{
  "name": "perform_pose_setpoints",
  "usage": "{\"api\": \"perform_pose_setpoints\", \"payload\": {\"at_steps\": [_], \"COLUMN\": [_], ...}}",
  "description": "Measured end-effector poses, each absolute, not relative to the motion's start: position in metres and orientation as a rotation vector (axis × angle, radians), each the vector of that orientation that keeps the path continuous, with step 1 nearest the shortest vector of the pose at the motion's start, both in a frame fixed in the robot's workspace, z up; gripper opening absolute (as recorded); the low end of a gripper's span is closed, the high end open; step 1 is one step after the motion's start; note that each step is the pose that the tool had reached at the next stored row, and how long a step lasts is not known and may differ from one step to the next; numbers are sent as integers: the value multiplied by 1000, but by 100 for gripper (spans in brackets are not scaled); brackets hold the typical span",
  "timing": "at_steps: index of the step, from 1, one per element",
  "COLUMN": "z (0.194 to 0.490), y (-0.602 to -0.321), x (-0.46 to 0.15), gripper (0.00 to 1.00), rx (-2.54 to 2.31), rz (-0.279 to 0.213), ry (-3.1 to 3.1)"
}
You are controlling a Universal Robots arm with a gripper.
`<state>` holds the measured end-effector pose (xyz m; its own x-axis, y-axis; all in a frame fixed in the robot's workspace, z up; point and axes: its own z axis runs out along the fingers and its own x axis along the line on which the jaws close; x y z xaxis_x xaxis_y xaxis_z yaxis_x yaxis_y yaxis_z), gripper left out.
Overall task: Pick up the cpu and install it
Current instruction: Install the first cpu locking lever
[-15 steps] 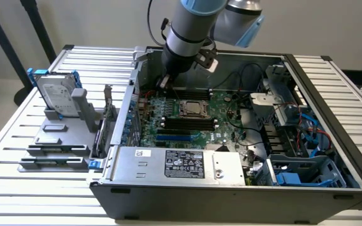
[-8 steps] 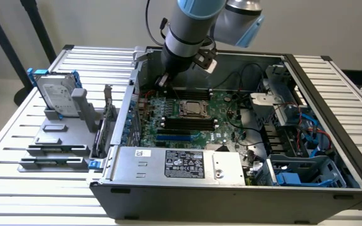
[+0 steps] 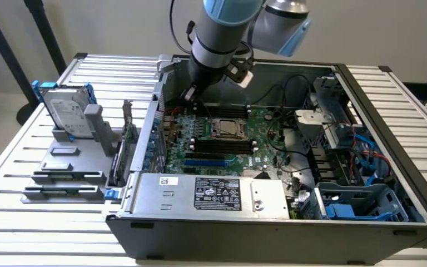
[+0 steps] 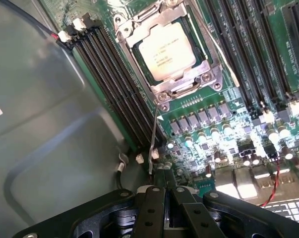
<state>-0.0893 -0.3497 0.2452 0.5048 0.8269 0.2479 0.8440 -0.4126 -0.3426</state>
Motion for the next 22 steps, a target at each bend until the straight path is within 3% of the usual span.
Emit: {"api": "perform_pose_setpoints", "payload": {"at_steps": [13,22], "z": [244,244], "y": [-350,-350], "x": [-94,-94], "gripper": [11,11], "rx": [-2392,-2423], "rz": [-106,-194], "ry": [-1259,-1258]}}
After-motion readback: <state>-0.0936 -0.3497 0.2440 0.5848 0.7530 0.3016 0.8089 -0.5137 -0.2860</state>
